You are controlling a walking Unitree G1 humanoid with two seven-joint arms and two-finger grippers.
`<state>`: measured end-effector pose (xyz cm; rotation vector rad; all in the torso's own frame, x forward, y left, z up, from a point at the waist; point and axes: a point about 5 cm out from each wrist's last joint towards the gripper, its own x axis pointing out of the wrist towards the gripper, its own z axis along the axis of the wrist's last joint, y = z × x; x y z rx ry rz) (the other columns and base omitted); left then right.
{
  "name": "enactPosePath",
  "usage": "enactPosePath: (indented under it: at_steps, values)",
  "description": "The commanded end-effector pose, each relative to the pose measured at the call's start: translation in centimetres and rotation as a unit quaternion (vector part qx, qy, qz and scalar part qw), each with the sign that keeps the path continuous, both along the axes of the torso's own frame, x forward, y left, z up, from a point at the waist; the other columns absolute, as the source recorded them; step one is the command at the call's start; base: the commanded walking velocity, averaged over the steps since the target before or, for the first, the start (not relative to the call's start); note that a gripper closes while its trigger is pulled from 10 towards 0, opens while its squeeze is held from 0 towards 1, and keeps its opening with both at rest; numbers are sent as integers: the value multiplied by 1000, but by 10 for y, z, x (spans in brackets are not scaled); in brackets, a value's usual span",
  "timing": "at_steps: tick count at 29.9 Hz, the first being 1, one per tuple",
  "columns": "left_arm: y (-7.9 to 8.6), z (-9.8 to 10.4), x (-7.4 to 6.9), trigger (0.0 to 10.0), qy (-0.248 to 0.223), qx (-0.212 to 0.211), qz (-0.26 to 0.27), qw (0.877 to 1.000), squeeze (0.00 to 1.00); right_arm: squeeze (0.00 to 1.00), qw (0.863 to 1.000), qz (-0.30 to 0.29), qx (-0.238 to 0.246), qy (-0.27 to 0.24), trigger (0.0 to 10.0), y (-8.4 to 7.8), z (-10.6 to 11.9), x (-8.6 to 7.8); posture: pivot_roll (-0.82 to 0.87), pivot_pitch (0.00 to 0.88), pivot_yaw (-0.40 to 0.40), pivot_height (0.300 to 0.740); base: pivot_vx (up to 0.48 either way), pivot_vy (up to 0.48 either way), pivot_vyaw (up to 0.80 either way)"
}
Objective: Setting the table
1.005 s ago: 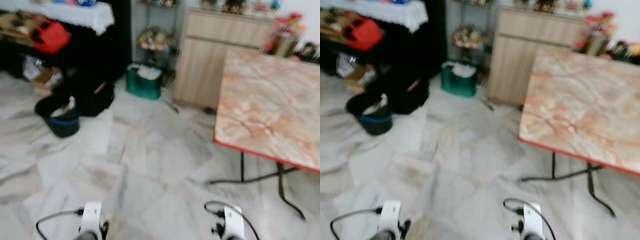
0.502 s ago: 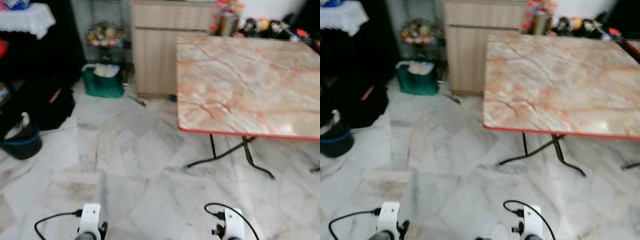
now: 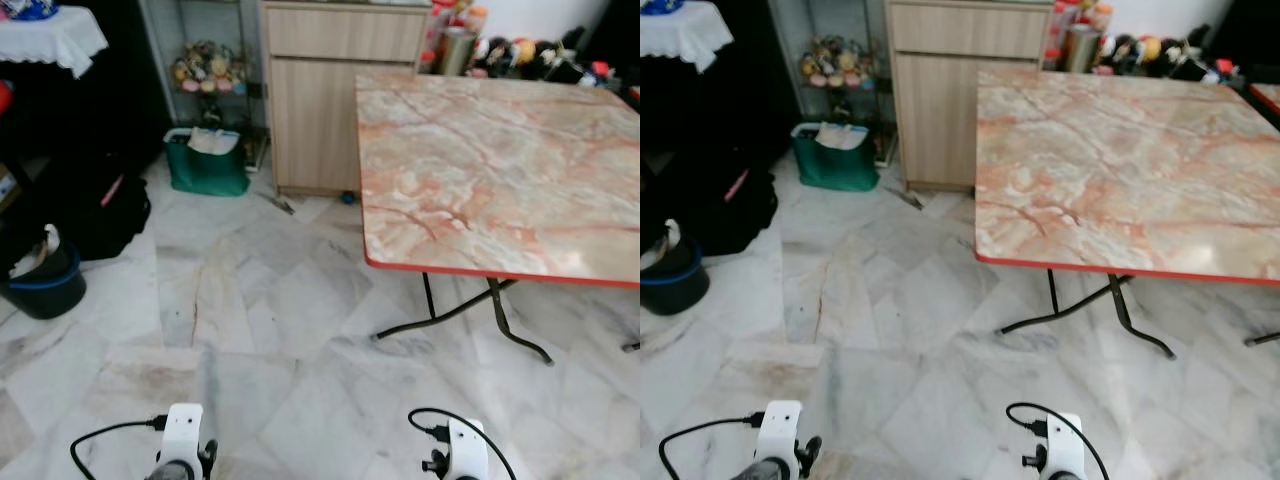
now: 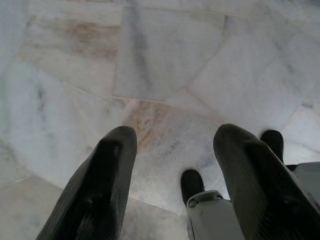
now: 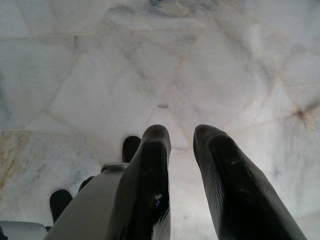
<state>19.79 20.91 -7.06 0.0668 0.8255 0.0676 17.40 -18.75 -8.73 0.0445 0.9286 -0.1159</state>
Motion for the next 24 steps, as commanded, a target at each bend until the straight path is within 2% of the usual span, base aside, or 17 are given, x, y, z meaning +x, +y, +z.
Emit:
enactPosePath:
  at_steps: [1,8,15,18,24]
  values:
    - [-3,-2,-3,10000,8,4,-10,1000,0,0,1000,-9,-5,3,10000,-5,-1,-3,-33,51,-18,740,0,0,0]
    - [-1,-2,-3,10000,7,9,-18,1000,0,0,1000,-11,-4,5,10000,-3,-2,-5,-41,36,-6,740,0,0,0]
    - [0,2,4,10000,-4,9,-21,1000,0,0,1000,-24,1,11,10000,-3,-2,-4,-42,53,2,740,0,0,0]
    - [0,4,7,10000,-7,10,-21,1000,0,0,999,-28,3,-27,10000,2,7,15,-39,62,7,740,0,0,-788]
    - [2,5,8,10000,-9,13,-18,1000,0,0,1000,-27,3,-15,10000,-2,3,6,-30,72,4,740,0,0,-131]
